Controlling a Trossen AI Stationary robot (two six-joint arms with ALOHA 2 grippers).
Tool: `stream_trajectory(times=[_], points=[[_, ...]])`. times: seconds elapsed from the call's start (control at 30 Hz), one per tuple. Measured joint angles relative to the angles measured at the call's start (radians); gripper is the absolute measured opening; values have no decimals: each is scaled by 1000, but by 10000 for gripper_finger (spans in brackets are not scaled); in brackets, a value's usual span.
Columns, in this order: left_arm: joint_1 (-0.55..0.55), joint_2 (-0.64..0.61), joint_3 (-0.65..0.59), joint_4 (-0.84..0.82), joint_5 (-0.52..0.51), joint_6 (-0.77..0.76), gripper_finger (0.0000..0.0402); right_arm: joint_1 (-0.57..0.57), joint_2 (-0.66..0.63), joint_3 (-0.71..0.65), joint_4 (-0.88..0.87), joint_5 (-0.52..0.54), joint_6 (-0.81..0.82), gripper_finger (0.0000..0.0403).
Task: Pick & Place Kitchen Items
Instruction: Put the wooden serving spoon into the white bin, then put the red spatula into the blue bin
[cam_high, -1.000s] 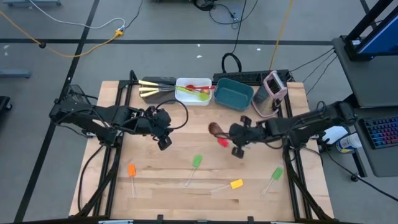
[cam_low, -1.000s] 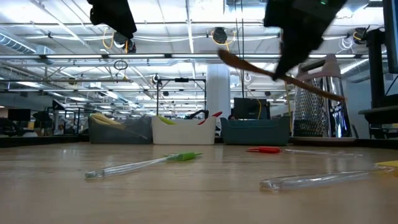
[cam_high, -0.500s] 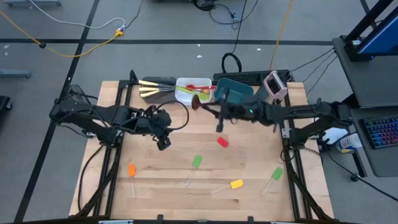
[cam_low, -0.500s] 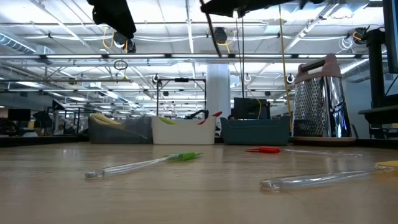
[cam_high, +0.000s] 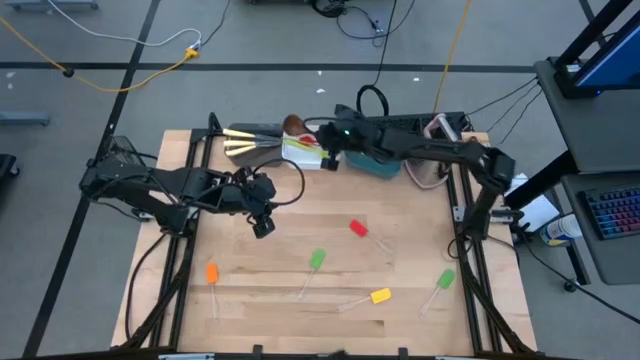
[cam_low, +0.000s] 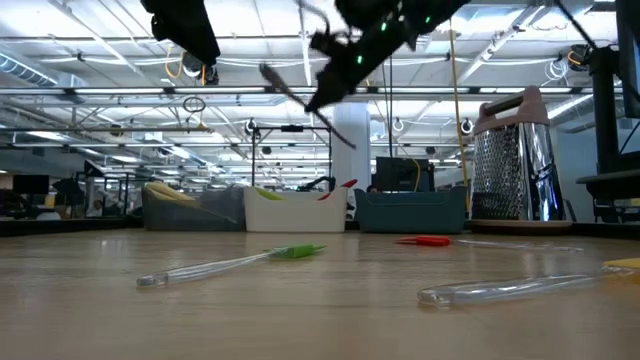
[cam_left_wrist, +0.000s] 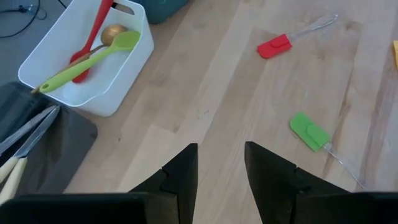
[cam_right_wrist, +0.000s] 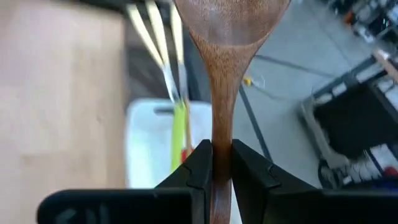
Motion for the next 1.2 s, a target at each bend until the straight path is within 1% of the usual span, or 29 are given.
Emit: stream_trajectory(times=[0.17, 0.37, 0.7, 0.8, 0.93, 1.03, 1.2], points=[[2, 0, 0, -5, 0, 0, 136, -75, 100, 2, 1, 0, -20, 33], [2, 0, 0, -5, 0, -8, 136, -126, 190, 2, 21, -2, -39, 33], [2, 0, 0, -5, 2, -45, 136, -163, 233, 3, 26, -5, -51, 36], [2, 0, 0, -5, 7, -54, 136, -165, 232, 3, 27, -14, -49, 47], [2, 0, 0, -5, 29, -60, 136, -165, 233, 2, 42, -93, -36, 66], [0, 0, 0, -6, 40, -60, 136, -165, 233, 2, 79, -87, -15, 81], [0, 0, 0, -6, 56, -63, 136, -165, 233, 2, 78, -87, -1, 107]])
